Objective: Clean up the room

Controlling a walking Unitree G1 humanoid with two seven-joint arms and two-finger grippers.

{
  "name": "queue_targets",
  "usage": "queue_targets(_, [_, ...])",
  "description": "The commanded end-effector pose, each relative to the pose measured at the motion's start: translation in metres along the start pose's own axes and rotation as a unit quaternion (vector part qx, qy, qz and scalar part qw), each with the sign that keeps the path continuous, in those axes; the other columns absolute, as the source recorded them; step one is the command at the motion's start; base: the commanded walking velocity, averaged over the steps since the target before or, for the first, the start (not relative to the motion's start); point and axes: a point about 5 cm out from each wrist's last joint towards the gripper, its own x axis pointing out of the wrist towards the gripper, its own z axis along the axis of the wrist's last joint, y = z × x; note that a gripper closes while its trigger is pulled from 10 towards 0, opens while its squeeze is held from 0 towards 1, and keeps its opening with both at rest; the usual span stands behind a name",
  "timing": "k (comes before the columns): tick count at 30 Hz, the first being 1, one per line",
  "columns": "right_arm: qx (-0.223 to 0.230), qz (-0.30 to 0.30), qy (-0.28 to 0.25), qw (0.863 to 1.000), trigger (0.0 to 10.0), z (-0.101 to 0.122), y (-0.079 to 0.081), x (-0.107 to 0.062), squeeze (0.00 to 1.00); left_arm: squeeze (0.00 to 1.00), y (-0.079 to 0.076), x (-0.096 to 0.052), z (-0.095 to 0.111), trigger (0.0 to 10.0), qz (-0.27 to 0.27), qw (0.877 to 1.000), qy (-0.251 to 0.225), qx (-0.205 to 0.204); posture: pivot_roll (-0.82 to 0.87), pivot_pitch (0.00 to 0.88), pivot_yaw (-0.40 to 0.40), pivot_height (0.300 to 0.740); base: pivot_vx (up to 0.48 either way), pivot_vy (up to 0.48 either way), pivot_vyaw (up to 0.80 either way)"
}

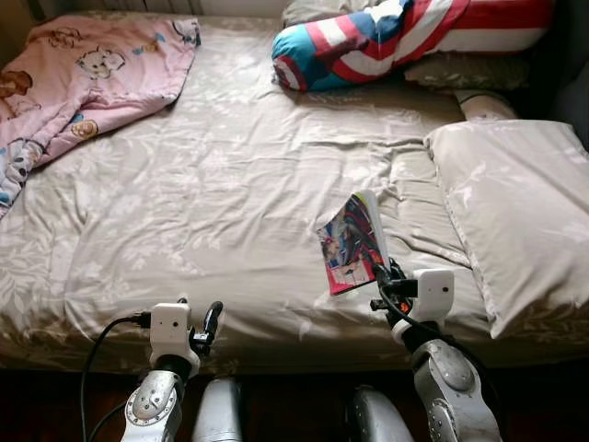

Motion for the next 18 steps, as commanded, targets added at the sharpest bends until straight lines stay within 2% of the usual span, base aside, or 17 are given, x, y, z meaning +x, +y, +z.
queue_targets(1, [-0.003,0.002,-0.038,0.999,10.0,0.0146,-0.0012,0.0006,0.0,0.0,0.001,-0.0018,-0.0019,10.0,0.002,1.0,0.003,0.001,0.0,0.185,-0.038,0.623,0.285,0.0,0.0])
queue_targets(18, [-0.014,0.005,-0.034,0.999,10.0,0.0148,-0.0034,0.001,0.0,0.0,-0.0001,-0.0022,-0.0022,10.0,-0.001,1.0,0.003,0.006,-0.01,0.184,-0.039,0.623,0.29,0.0,0.0])
